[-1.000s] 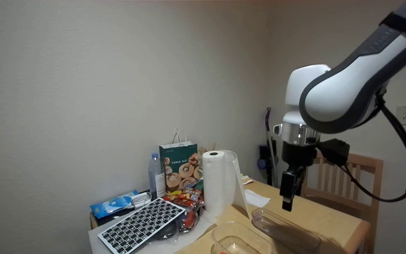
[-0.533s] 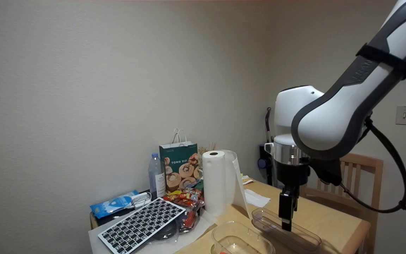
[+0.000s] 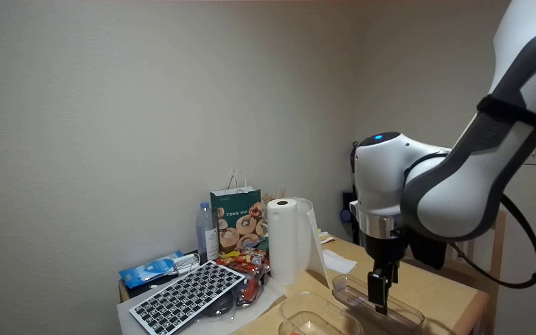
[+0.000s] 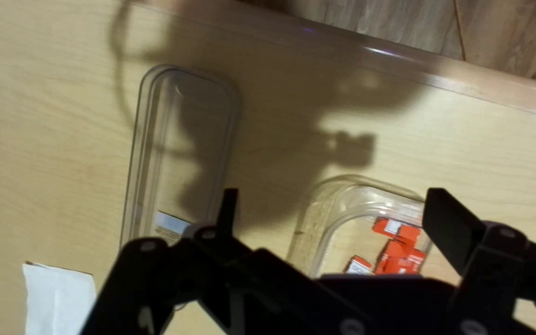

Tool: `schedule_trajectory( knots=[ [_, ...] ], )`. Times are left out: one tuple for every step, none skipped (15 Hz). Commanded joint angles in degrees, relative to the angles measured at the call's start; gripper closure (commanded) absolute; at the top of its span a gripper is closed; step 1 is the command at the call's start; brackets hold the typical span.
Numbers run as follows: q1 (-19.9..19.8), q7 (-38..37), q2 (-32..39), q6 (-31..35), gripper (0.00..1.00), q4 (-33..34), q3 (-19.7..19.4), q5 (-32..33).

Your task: Pour the contents of the bowl into the glass container

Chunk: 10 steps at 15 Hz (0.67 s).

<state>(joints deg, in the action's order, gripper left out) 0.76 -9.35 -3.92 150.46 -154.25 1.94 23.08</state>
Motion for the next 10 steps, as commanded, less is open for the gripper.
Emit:
schedule_trajectory(
  knots=[
    [-1.3,-10.1,7.5,3.8,0.0,3.3,0.1,10.1],
    [-0.6,-7.0,3.5,1.4,0.0,1.4,-0.4,7.0],
    [-0.3,-7.9,5.2,2.2,0.0,2.1,-0.7,7.9],
    [-0.1,-8.0,6.4,2.6,0.0,2.8,-0.9,7.9],
    [0.1,-8.0,7.2,2.7,0.0,3.3,-1.0,7.9],
    [0.1,-8.0,7.5,2.7,0.0,3.6,-1.1,7.9],
    [0.2,-8.0,7.6,2.7,0.0,3.7,-1.1,7.9],
    [0.6,-9.9,7.8,1.9,0.0,4.2,-0.9,6.2],
    [1.3,-14.1,8.5,1.2,0.0,5.0,-0.9,6.0],
    [2.0,-19.7,9.1,0.9,0.0,5.9,-1.2,8.2]
  ],
)
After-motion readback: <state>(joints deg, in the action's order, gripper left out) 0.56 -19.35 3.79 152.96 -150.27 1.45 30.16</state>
